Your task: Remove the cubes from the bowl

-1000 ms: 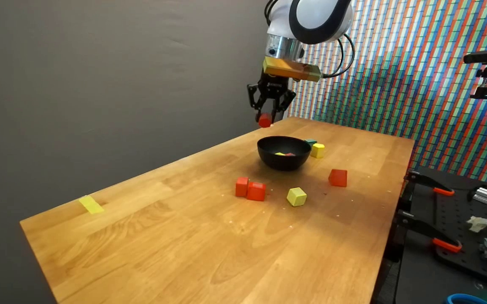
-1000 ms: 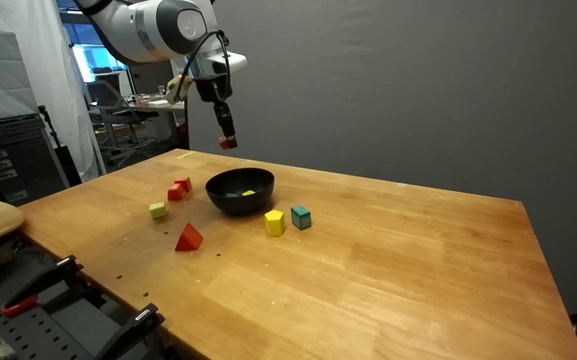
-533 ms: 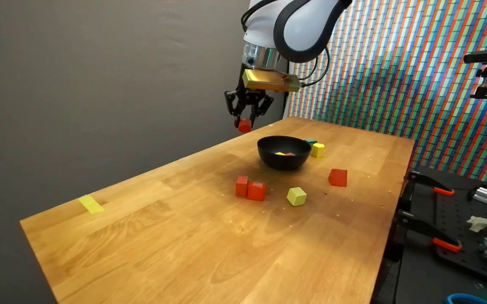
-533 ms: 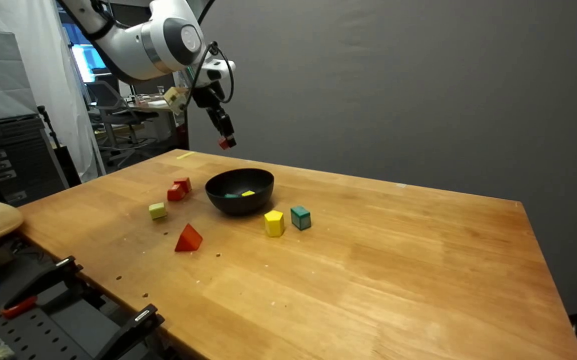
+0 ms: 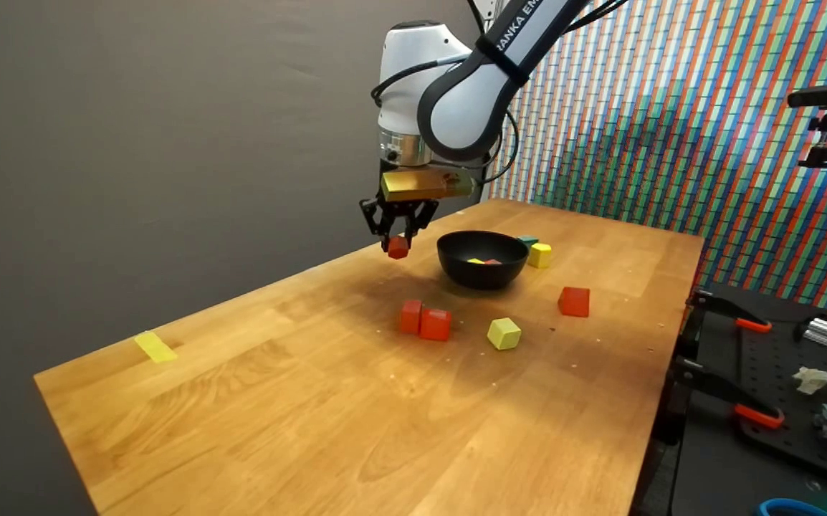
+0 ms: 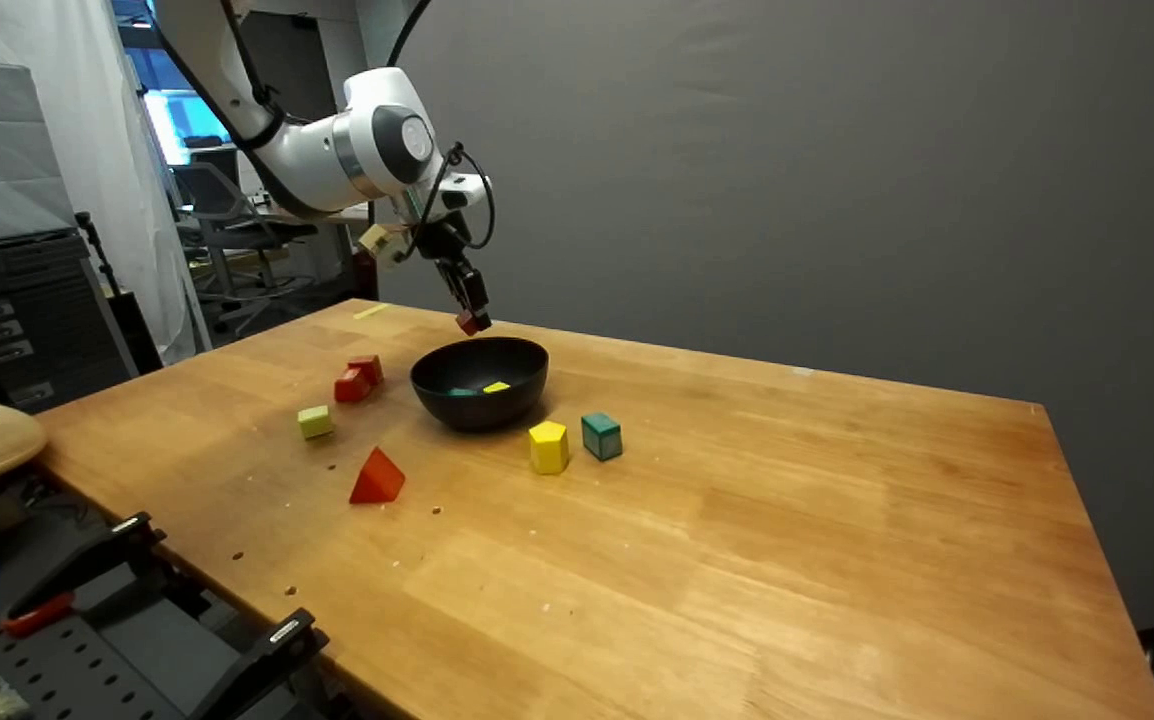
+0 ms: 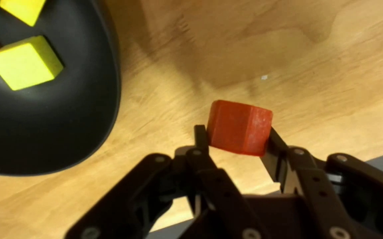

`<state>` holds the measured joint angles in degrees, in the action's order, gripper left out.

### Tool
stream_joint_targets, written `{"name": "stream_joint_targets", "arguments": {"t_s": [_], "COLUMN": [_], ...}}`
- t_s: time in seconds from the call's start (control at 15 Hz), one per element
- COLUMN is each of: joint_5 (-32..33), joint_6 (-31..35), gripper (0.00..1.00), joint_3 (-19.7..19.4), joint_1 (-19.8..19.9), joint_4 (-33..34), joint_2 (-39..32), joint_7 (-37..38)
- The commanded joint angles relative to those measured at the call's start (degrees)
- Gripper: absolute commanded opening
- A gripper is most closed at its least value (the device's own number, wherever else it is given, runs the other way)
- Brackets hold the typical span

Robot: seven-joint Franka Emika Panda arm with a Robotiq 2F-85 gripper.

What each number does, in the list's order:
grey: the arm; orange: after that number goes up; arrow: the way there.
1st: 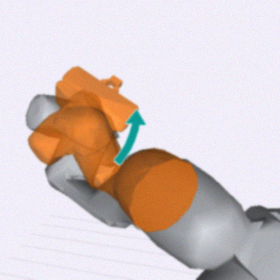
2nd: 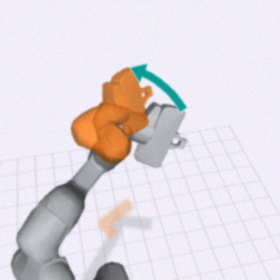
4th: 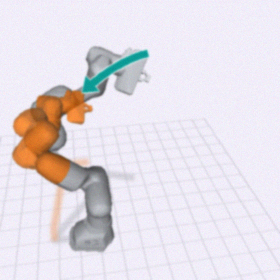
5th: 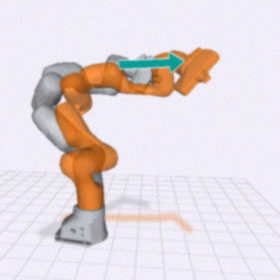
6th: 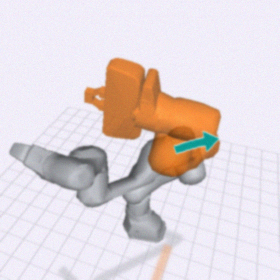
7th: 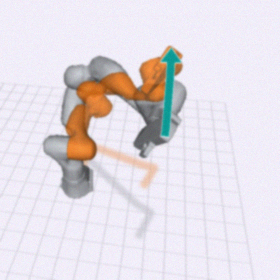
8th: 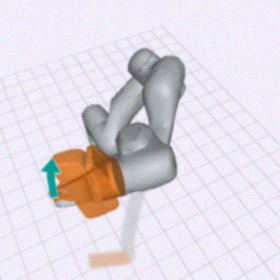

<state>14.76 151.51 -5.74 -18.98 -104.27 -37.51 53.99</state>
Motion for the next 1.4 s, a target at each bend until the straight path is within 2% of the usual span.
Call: {"name": "stream_joint_targets", "arguments": {"t_s": [0.0, 0.27, 0.47, 0.73, 0.87, 0.93, 1.07, 1.2, 1.33], "joint_5": [-2.9, -4.8, -4.3, -14.2, -18.8, -20.8, -24.1, -26.4, -28.3], "joint_6": [-8.2, -14.7, -14.1, -14.6, -14.6, -14.1, -13.6, -13.4, -12.5], "gripper": [0.7, 1.0, 1.0, 1.0, 0.92, 0.83, 0.77, 0.53, 0.38], "joint_3": [1.7, 2.4, 1.0, 2.2, 2.4, 2.5, 2.6, 2.6, 2.7], "joint_1": [0.6, 1.4, 2.4, 9.9, 12.8, 13.9, 15.6, 16.3, 16.3], "joint_4": [3.7, 0.8, -5.1, -10.3, -11.5, -12.2, -13.3, -14.2, -15.1], "joint_2": [-0.8, 4.6, 11.1, 14.1, 13.4, 13.0, 12.4, 12.0, 11.7], "joint_7": [-5.0, -7.3, -5.7, -7.1, -7.9, -8.4, -9.3, -9.5, -9.3]}}
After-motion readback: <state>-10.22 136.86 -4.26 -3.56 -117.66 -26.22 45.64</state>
